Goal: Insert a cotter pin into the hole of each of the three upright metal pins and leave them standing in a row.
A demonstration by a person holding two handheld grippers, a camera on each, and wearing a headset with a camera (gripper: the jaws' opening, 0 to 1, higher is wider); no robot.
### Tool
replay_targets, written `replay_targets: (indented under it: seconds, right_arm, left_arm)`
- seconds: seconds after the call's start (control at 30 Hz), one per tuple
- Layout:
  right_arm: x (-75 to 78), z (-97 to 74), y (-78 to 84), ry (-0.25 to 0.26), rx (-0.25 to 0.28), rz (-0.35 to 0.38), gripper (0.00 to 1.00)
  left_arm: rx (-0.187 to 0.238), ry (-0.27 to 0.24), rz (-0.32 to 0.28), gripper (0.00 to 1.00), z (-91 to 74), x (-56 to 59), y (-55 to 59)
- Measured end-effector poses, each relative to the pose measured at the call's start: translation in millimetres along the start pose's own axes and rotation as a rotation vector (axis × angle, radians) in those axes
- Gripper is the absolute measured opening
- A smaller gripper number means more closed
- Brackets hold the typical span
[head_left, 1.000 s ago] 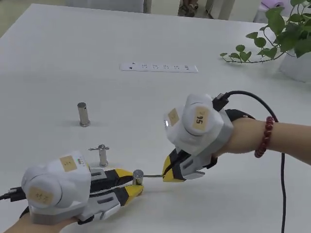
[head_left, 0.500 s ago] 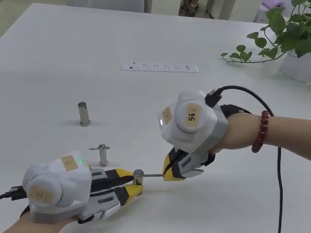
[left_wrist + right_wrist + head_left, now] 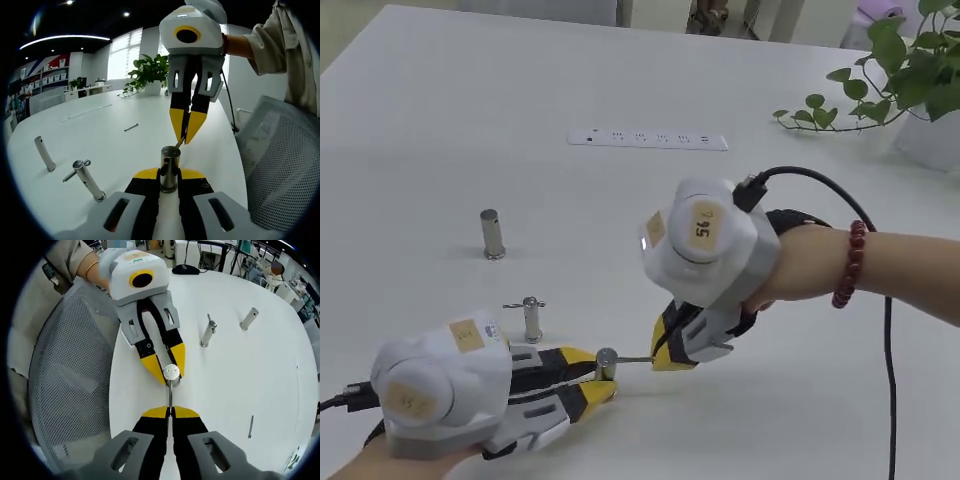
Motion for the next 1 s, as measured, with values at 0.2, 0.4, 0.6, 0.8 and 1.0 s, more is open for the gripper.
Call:
replay_targets:
  seconds: [0.2, 0.4, 0.6, 0.8, 1.0]
  right_arm:
    - [-0.1, 1.6, -3.3, -0.003, 0.003, -0.002, 0.03]
    - [-0.2, 4.5, -8.6, -0.005, 0.011, -0.005, 0.03]
    - [-0.1, 5.9, -11.9, -0.009, 0.02, -0.009, 0.03]
    - [-0.9, 7.2, -15.7, -0.01, 0.029, -0.018, 0.03]
    - [-1.2, 8.7, -18.6, -0.016, 0.039, -0.019, 0.03]
  left_arm:
    - [0.0, 0.0, 0.0, 0.11, 0.5, 0.6, 0.0]
    - [0.003, -0.002, -0.001, 0.11, 1.1, 0.8, 0.4]
    - [0.006, -0.002, -0.003, 0.11, 1.1, 0.9, 0.9]
    - [0.008, -0.002, -0.003, 0.11, 1.3, 1.2, 1.6]
    - [0.01, -0.003, -0.003, 0.11, 1.1, 1.3, 1.4]
Point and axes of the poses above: the centre of the closed fingertips' face, and the gripper's own axes: z roughly forward along the fingers, x roughly to its right, y roughly out of its underside, the point moved 9 cm from there along -z, roughly backward along the fingers, and after that the axes turned 7 degrees about z, right-handed, at the moved point
